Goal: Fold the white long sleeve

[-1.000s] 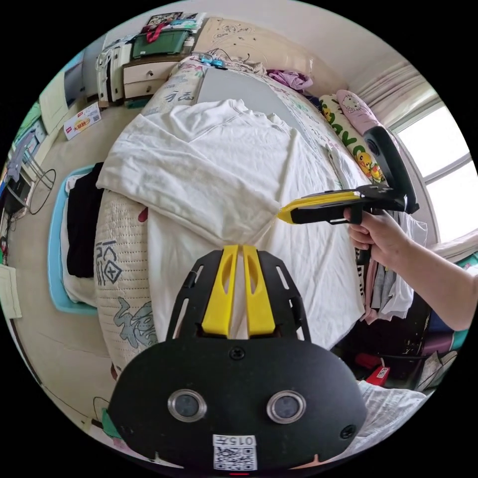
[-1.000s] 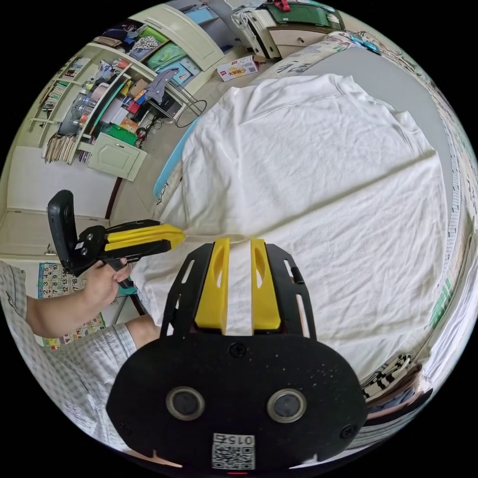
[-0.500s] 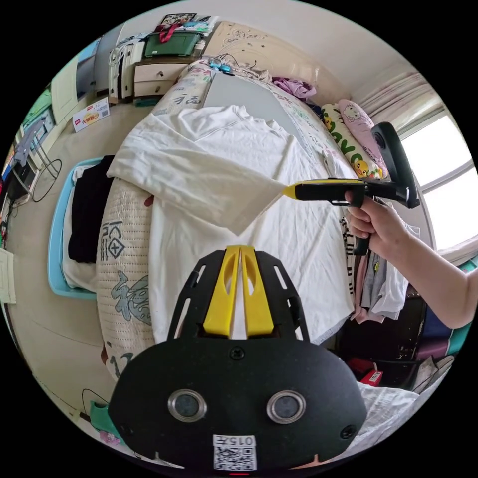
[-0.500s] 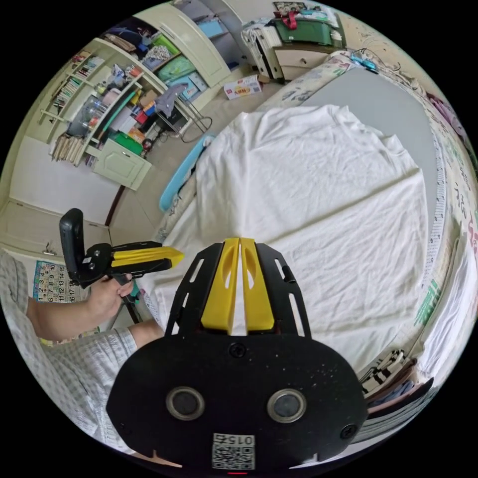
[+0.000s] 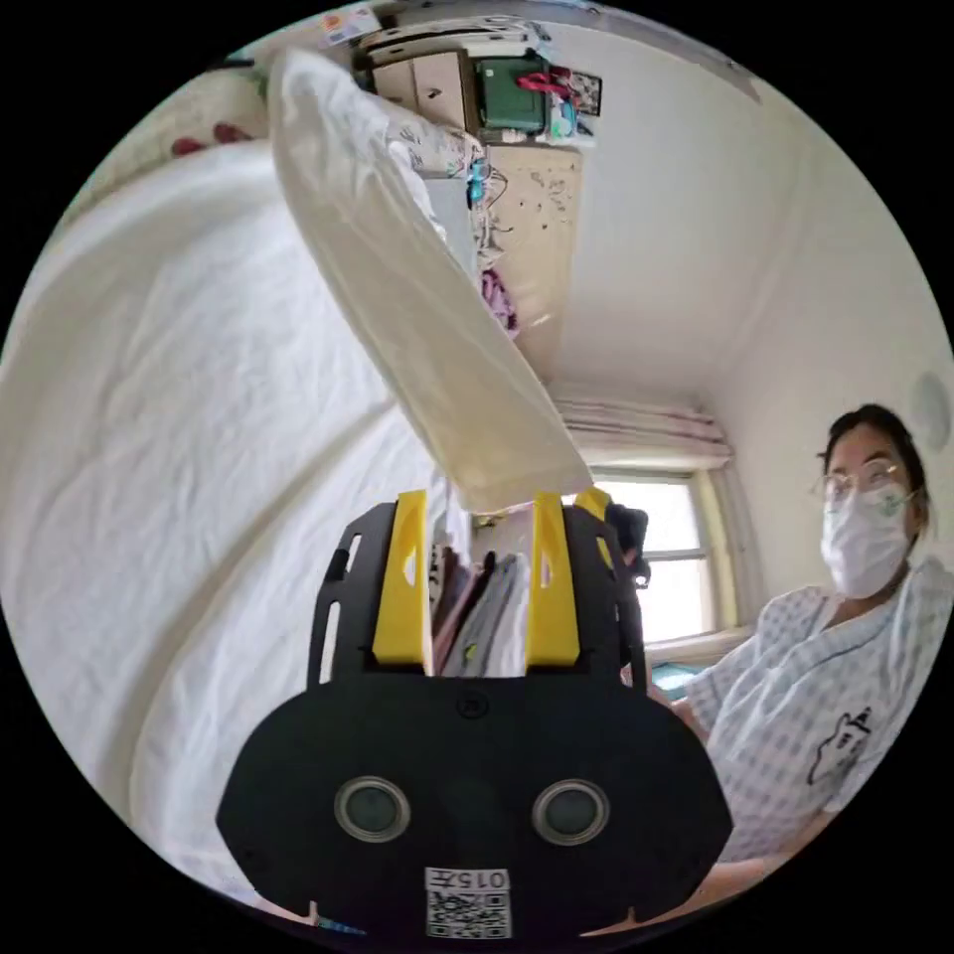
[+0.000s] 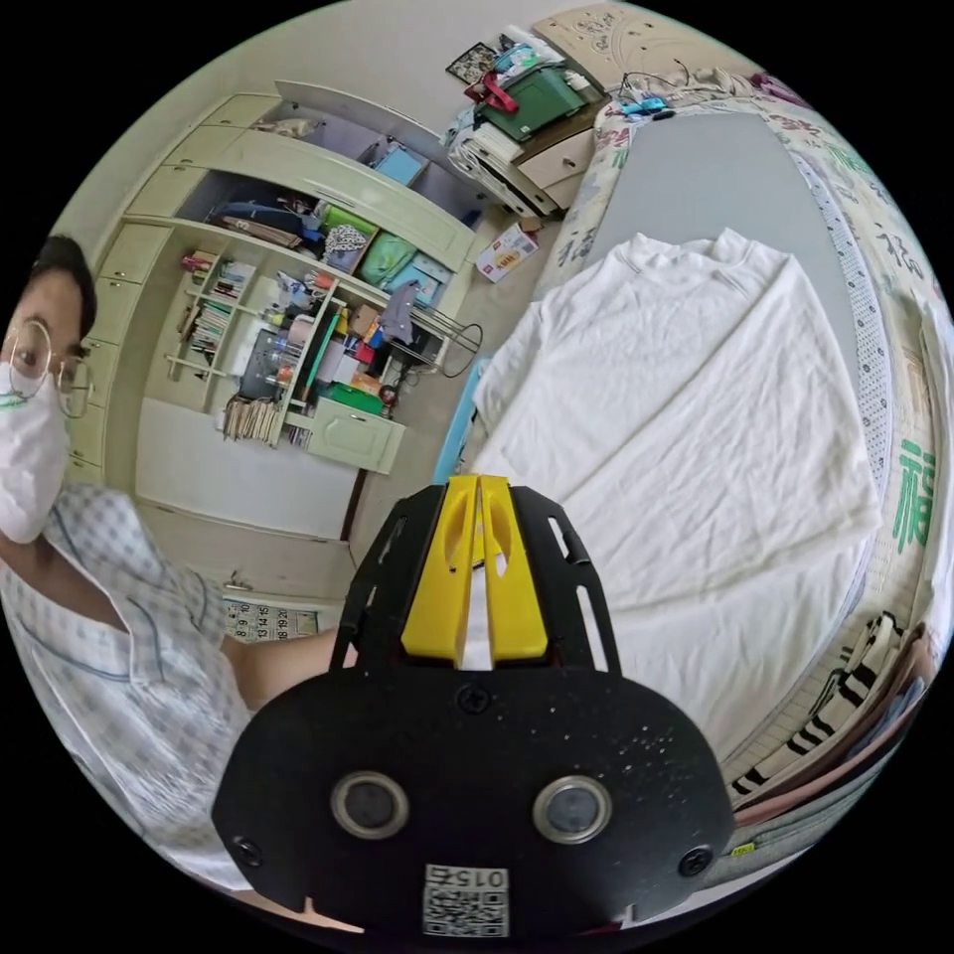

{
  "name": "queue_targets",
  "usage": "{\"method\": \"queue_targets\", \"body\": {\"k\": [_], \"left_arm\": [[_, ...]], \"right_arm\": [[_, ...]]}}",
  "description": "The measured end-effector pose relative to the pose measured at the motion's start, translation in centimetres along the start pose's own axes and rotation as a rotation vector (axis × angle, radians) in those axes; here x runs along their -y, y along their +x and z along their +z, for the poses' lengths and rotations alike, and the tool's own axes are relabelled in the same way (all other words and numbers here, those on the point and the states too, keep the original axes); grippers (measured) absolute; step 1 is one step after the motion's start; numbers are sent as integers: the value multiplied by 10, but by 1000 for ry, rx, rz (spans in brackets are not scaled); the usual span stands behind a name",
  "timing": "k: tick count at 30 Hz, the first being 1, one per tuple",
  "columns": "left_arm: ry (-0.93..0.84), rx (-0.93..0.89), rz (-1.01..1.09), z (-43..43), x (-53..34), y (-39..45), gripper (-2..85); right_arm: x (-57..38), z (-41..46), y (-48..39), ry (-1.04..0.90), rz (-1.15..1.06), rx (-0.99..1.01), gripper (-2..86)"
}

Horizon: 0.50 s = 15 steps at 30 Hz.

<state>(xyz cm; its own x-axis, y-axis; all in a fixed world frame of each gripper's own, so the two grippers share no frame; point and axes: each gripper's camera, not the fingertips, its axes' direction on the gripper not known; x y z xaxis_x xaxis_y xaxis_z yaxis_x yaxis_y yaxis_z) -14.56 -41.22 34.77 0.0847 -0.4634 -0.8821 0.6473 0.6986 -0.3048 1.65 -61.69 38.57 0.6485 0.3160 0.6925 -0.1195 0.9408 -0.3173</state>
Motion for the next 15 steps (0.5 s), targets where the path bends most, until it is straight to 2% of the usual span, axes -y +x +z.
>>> {"method": "queue_targets", "body": {"k": [4,7,9,15], "left_arm": [[136,-242,-13,5,3,-19,164],[172,-326,-13,4,5,-24,81],[156,-296,-18,1,5,-21,22],[16,-4,-69,8,-10,4,-3]], "right_arm": [[1,-12,-7,20,24,74,-4],[1,-23,-14,40,29,46,-4],[-1,-28,-18,31,28,1,-4],[-28,-39,-28,-90,43,-289,-3]]}}
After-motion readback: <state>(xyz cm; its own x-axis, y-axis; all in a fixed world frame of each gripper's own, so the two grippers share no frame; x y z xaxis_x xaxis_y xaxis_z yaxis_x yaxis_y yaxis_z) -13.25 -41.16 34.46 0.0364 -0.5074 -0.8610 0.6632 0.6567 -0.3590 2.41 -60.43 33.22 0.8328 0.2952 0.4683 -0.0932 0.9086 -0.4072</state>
